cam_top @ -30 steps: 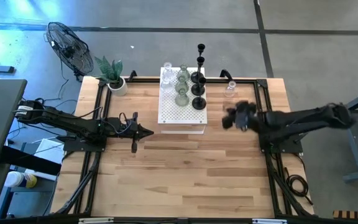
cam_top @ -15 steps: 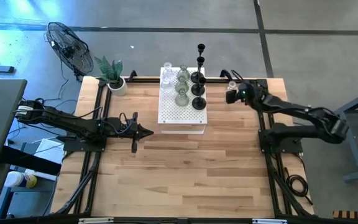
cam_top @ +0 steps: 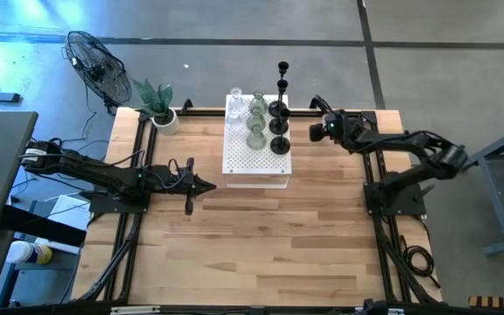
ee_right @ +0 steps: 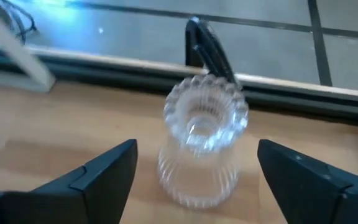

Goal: Pick & Place candle stick holders
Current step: Put the transparent candle holder on the shelf aligned with the transparent candle holders

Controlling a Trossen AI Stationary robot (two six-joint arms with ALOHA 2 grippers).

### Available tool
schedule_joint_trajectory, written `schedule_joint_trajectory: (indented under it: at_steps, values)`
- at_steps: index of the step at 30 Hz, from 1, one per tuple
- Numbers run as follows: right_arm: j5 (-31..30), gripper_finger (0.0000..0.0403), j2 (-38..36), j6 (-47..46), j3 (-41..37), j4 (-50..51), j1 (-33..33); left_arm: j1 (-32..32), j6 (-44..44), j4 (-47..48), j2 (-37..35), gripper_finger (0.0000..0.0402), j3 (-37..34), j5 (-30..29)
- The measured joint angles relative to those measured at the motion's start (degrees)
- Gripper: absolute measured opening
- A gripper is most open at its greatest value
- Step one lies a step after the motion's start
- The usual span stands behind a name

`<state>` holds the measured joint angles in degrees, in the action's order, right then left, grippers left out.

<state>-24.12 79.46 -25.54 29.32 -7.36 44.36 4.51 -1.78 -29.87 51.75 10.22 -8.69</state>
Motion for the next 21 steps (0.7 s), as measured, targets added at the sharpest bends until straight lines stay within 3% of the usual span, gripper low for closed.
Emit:
schedule_joint_trajectory:
  at_steps: [10, 21]
  values:
    - [1.18, 0.0301, 5.39, 0.32, 0.0, -9.88, 2.68, 0.02, 0.02, 0.0, 0.0, 0.0001, 0.0, 0.02]
    - [3.26, 0.018, 5.39, 2.62, -0.02, -11.36, 2.67, 0.02, 0.02, 0.0, 0.0, 0.0001, 0.0, -0.85]
